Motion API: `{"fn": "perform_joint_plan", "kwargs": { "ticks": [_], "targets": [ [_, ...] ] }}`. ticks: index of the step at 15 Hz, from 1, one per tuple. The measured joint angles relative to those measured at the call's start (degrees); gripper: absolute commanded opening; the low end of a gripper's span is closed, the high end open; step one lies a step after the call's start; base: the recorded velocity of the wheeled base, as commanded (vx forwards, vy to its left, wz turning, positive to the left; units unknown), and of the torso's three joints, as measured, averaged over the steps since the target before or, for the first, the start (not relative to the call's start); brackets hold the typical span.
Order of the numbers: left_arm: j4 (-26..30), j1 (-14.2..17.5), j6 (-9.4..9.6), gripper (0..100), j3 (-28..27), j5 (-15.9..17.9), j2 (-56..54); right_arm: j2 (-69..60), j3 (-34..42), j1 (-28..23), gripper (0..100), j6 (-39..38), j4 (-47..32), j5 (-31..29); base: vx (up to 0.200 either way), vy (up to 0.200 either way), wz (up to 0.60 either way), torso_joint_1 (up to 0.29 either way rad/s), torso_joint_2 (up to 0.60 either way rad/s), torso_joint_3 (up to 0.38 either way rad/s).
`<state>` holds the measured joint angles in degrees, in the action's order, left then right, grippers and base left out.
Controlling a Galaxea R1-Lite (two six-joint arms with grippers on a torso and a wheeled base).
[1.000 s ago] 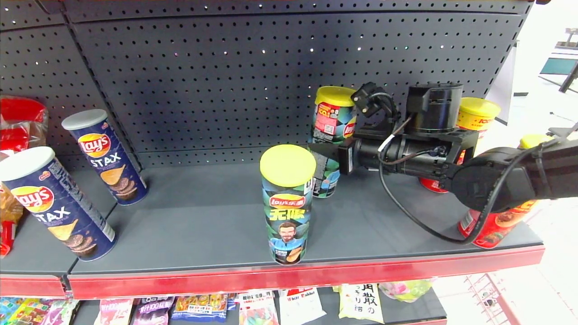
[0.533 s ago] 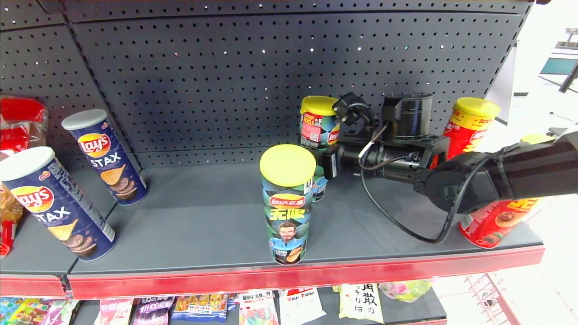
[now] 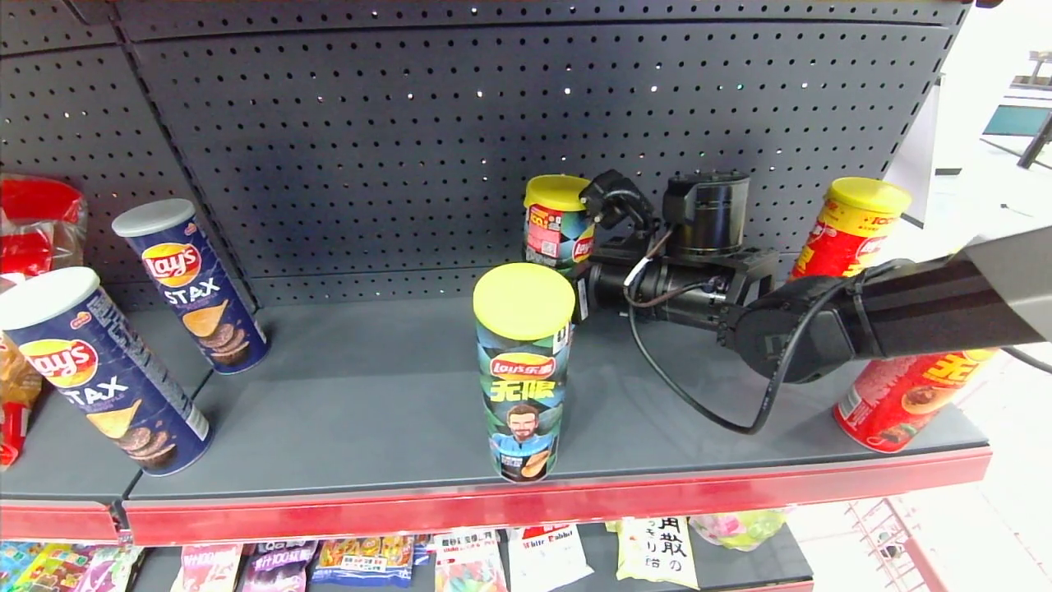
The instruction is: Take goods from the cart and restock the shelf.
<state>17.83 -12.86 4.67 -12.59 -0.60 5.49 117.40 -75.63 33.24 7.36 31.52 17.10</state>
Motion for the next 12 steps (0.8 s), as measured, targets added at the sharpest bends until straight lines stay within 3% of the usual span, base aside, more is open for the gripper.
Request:
{"fn": "perform_joint_plan", "kwargs": {
  "ticks": [12],
  "targets": [
    [0.01, 0.05, 0.00, 100, 0.04, 0.38, 0.10, 1.45, 0.24, 0.82, 0, 0.00, -0.07, 0.02, 0.000, 0.000, 0.00, 0.000, 0.00, 0.000]
  ]
}}
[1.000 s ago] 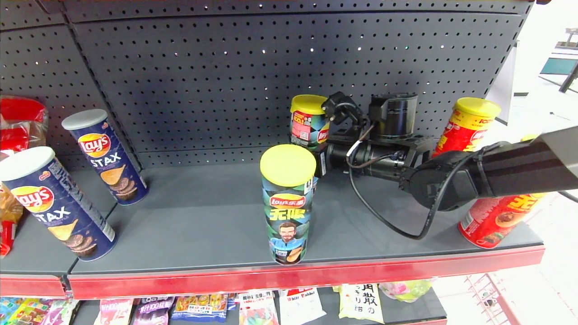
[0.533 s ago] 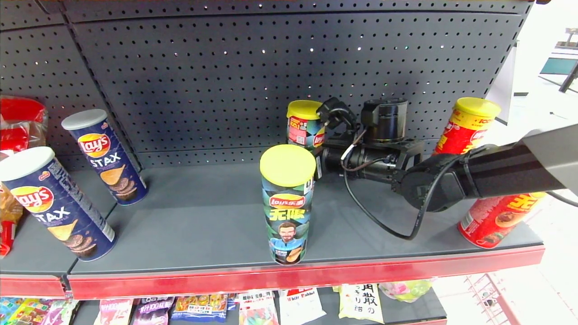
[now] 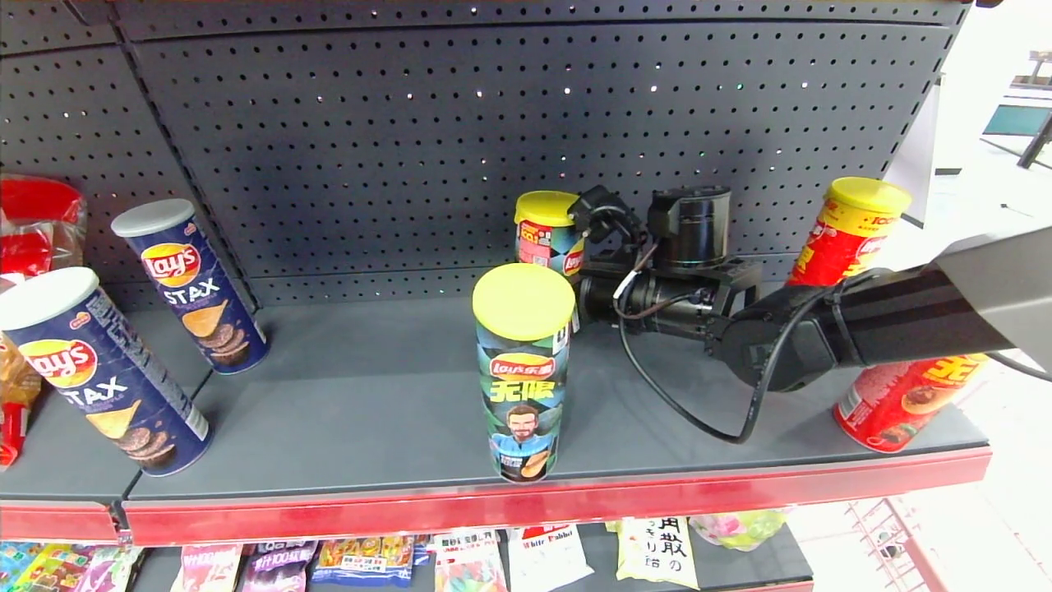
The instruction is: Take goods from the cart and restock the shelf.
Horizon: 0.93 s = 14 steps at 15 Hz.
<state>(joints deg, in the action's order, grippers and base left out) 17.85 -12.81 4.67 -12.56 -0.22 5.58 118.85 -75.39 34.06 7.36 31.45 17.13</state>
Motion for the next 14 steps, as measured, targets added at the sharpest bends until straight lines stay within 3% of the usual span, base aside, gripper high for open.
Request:
{"fn": "perform_joint_plan", "kwargs": {
  "ticks": [4, 5, 14],
  "targets": [
    [-0.01, 0.00, 0.00, 100, 0.02, 0.00, 0.01, 0.04, -0.20, 0.33, 0, 0.00, 0.00, -0.05, 0.000, 0.000, 0.00, 0.000, 0.00, 0.000],
    [0.00, -0.02, 0.00, 100, 0.02, 0.00, 0.01, 0.04, -0.07, 0.41, 100, 0.00, 0.00, -0.09, 0.000, 0.000, 0.00, 0.000, 0.00, 0.000],
    [-0.01, -0.02, 0.09, 100, -0.01, 0.11, 0.01, -1.12, 1.40, 0.26, 100, -0.37, 0.02, -2.51, 0.000, 0.000, 0.00, 0.000, 0.00, 0.000]
  ]
}}
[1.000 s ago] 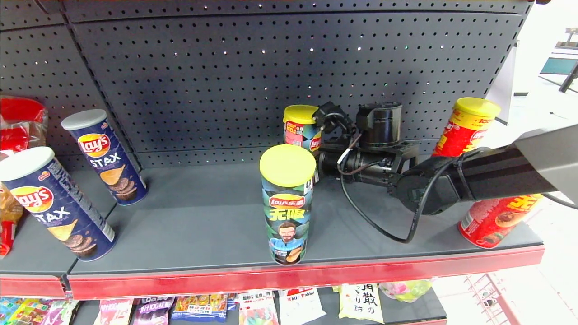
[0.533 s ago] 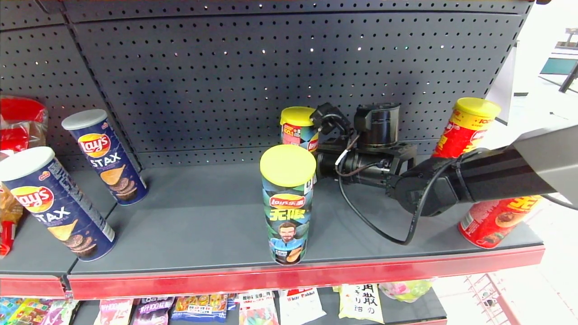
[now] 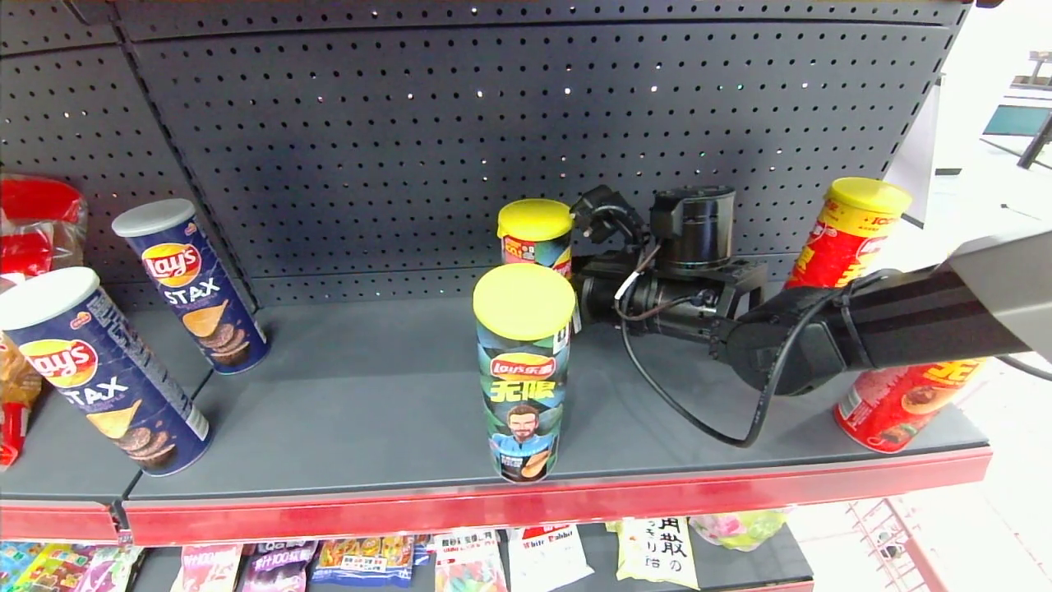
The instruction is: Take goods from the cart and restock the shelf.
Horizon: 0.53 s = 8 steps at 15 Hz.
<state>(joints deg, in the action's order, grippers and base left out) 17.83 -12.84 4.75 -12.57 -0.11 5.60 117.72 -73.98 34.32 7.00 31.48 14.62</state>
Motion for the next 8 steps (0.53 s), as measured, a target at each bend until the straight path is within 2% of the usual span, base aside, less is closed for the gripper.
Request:
{"fn": "perform_joint_plan", "kwargs": {
  "ticks": [8],
  "targets": [
    [-0.21, 0.02, 0.00, 100, 1.05, 0.32, 0.02, -7.58, 11.39, -1.44, 100, -0.07, -0.02, -1.21, 0.000, 0.000, 0.00, 0.000, 0.00, 0.000]
  ]
}}
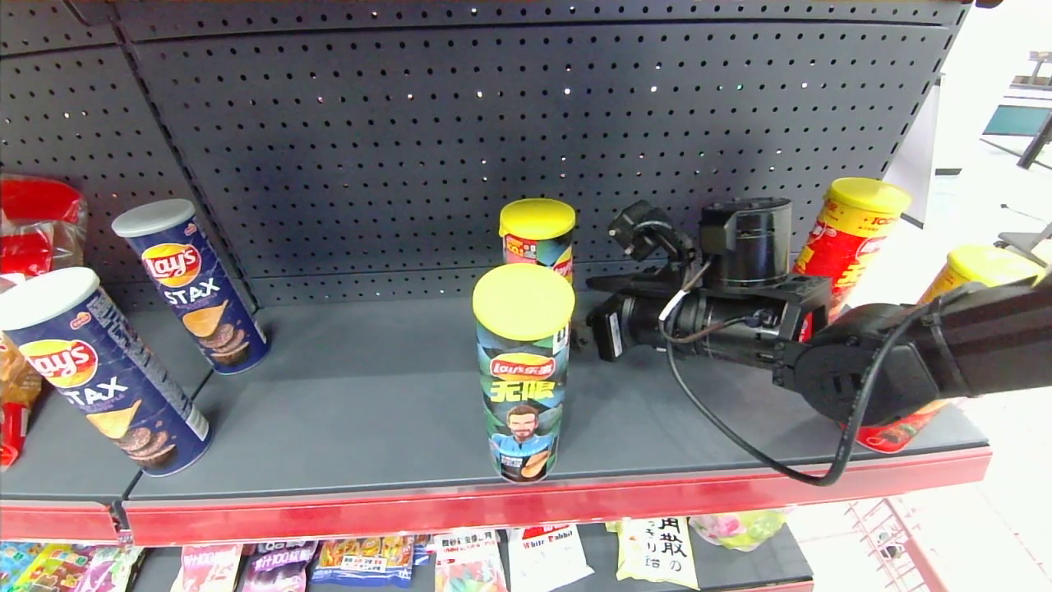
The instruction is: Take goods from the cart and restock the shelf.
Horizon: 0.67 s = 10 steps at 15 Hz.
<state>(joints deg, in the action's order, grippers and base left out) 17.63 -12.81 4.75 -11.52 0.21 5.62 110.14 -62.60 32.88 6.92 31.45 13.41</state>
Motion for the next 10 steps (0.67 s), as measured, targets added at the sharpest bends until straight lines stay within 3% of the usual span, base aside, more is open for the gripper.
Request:
{"fn": "perform_joint_plan", "kwargs": {
  "ticks": [8, 10],
  "targets": [
    [-1.23, 0.00, -0.07, 100, -0.20, 0.79, 0.00, -9.76, 13.63, -2.49, 100, -0.11, 0.05, -2.82, 0.000, 0.000, 0.00, 0.000, 0.00, 0.000],
    [-1.23, 0.00, -0.09, 100, -0.20, 2.36, 0.00, -13.45, 17.81, -2.80, 100, -0.04, 0.02, -2.83, 0.000, 0.000, 0.00, 0.000, 0.00, 0.000]
  ]
}}
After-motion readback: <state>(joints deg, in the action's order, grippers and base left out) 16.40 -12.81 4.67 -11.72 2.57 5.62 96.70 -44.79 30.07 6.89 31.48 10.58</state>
